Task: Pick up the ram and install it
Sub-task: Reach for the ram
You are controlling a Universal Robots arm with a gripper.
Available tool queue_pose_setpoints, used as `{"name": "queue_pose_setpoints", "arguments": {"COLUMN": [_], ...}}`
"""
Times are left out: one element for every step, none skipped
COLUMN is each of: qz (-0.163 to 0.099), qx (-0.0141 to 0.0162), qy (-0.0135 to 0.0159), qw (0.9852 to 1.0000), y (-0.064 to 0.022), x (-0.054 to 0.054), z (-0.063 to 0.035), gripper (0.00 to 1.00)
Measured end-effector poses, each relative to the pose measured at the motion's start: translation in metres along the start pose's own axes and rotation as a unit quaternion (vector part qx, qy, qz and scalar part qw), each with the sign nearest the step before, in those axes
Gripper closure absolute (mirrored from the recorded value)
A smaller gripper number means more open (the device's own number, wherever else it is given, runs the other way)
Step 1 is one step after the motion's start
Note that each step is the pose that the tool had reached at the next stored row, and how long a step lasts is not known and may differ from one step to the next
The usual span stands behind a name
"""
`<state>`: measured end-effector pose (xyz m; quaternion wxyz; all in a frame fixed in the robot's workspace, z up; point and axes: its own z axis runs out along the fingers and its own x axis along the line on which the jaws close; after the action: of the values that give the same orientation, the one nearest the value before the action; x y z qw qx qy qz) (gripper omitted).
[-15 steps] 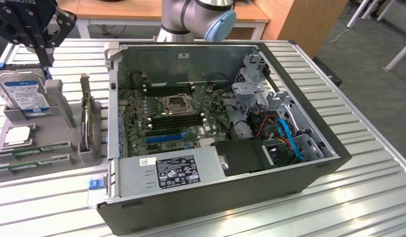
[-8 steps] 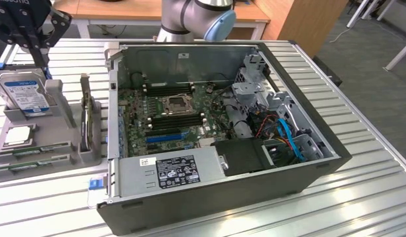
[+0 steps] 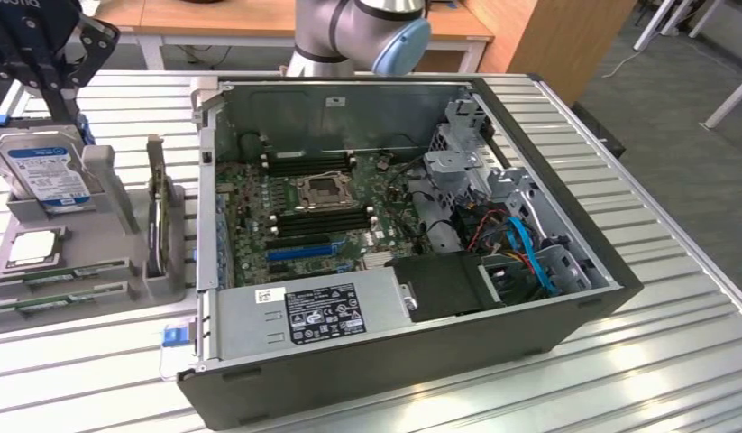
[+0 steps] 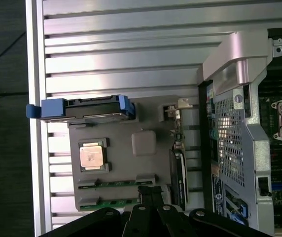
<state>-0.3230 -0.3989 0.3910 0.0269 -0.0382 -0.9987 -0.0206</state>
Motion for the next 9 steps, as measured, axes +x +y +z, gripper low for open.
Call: {"name": "queue_pose_setpoints", "arguments": {"qz": [0.0,0.0,0.0,0.0,0.0,0.0,0.0,0.0,0.0], "qx": [0.0,0.0,0.0001,0.0001,0.0002,0.0002,0.0002,0.0003,0.0004], "qy": [0.0005,0.001,0.0015,0.002,0.0025,0.0031,0.0036,0.0042,0.0053], "qw": [1.0,1.0,1.0,1.0,1.0,1.0,1.0,1.0,1.0], "y": [-0.0001,-0.0001,-0.0002,-0.0003,-0.0004,-0.0005,-0.0005,-0.0006,-0.0007], "x": [0.001,0.0021,0.003,0.004,0.0049,0.006,0.0069,0.0078,0.0095], "z": [0.0001,0.0002,0.0003,0.0004,0.0005,0.0006,0.0007,0.0008,0.001], "gripper": [0.9,0.9,0.9,0.9,0.9,0.9,0.9,0.9,0.9]}}
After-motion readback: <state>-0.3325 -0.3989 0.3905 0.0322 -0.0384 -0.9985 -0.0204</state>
